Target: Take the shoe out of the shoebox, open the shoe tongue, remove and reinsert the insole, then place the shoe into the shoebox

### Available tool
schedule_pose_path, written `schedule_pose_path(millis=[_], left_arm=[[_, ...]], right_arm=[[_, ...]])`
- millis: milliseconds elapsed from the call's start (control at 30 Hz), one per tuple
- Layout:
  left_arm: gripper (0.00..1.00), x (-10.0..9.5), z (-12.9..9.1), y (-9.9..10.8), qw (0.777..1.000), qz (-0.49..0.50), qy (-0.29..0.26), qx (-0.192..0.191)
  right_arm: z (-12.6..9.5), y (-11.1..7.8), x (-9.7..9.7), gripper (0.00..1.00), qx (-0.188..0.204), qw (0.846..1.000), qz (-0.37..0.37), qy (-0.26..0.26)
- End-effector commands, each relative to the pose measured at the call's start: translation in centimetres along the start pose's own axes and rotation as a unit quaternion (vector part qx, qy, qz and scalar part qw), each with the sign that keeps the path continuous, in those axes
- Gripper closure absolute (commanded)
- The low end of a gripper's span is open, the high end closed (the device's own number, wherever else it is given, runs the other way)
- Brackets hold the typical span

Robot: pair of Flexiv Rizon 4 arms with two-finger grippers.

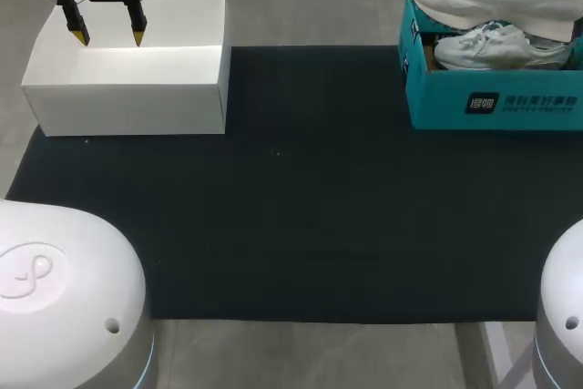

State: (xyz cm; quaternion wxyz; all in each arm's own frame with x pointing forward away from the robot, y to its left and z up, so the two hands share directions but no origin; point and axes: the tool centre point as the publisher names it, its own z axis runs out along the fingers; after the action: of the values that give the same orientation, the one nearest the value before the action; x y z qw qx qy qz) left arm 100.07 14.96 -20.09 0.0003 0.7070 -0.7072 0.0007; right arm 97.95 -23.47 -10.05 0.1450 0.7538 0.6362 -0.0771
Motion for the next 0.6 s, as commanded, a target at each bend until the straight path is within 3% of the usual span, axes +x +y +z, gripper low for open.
schedule_pose_path(millis=[33,233,600], left_arm=[[0.0,0.0,0.0,0.0,1.0,0.0,0.0,0.0],[0.0,0.0,0.0,0.0,1.0,0.0,0.0,0.0],[0.0,0.0,0.0,0.0,1.0,0.0,0.0,0.0]], right_arm=[[-1.3,-2.5,3.0,1.0,-0.015,1.0,0.008,-0.014],[-2.6,-5.9,6.7,1.0,-0.017,1.0,0.007,-0.008],[-3.5,-11.4,11.5,1.0,-0.008,1.0,-0.02,-0.022]])
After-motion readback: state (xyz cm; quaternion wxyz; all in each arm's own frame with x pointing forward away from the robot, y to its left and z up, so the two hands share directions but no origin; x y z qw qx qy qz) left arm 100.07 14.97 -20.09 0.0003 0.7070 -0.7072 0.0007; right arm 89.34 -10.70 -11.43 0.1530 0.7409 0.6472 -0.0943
